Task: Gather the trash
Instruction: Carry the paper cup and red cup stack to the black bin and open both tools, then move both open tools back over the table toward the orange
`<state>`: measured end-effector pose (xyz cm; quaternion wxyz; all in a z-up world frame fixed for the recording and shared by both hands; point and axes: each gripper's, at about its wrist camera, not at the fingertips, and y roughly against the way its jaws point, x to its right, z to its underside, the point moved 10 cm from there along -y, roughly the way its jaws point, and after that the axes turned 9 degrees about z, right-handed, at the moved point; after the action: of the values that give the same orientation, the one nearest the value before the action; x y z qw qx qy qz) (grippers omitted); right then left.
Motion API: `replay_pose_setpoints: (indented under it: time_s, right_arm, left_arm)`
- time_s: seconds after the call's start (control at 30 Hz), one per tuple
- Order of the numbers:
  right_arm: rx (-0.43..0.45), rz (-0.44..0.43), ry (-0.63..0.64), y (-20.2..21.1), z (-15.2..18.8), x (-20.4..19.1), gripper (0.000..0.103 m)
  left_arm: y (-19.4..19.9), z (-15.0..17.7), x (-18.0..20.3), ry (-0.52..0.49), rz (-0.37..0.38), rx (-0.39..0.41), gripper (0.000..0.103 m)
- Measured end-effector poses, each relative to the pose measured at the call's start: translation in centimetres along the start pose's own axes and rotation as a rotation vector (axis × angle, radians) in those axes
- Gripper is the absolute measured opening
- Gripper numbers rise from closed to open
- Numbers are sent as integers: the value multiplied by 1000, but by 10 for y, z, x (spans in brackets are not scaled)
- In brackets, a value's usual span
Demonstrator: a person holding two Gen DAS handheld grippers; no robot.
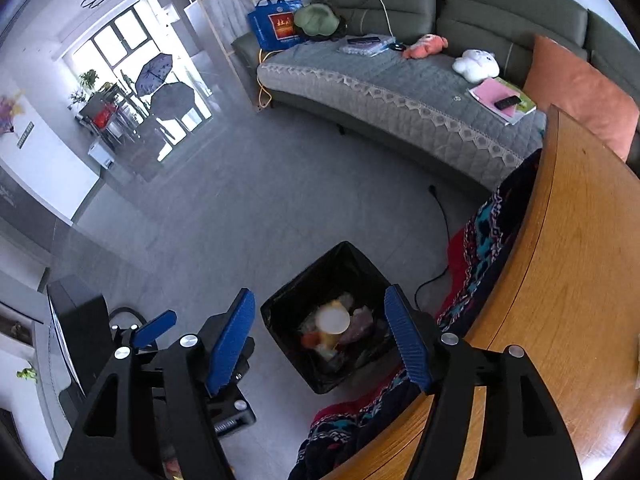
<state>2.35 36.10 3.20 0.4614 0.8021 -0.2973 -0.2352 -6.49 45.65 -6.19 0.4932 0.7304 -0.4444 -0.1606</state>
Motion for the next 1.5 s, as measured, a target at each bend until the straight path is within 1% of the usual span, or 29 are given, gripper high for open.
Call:
replay_pose_setpoints:
  time_s: [0.17, 0.37, 0.63, 0.9, 0.97, 1.07, 1.2, 1.37, 1.5]
  right_arm:
    - [-6, -7, -8, 4, 7, 8, 68]
    - [7, -8, -49, 17, 13, 24, 68]
    - [52, -14, -126, 48, 21, 57, 68]
    - [101, 28, -159, 81, 41, 100, 68]
    - [117, 46, -177, 92, 48, 117, 68]
    - [129, 73, -208, 104, 59, 144, 68]
    - [143, 105, -260, 118, 73, 181, 68]
    - [159, 151, -322, 138, 98, 232, 68]
    - [164, 175, -366, 150, 119, 264, 68]
  left_arm:
    - [4, -2, 0, -14, -14, 8, 97]
    - [7, -1, 12, -62, -16, 16, 97]
    - [24, 3, 52, -156, 1, 28, 97]
    - [32, 9, 117, -247, 57, 23, 97]
    - [33, 12, 139, -275, 85, 22, 97]
    - [33, 19, 166, -316, 111, 19, 97]
    - [31, 30, 212, -389, 145, 11, 97]
    - [31, 43, 263, -457, 192, 1, 97]
    - [30, 55, 302, -516, 219, -12, 97]
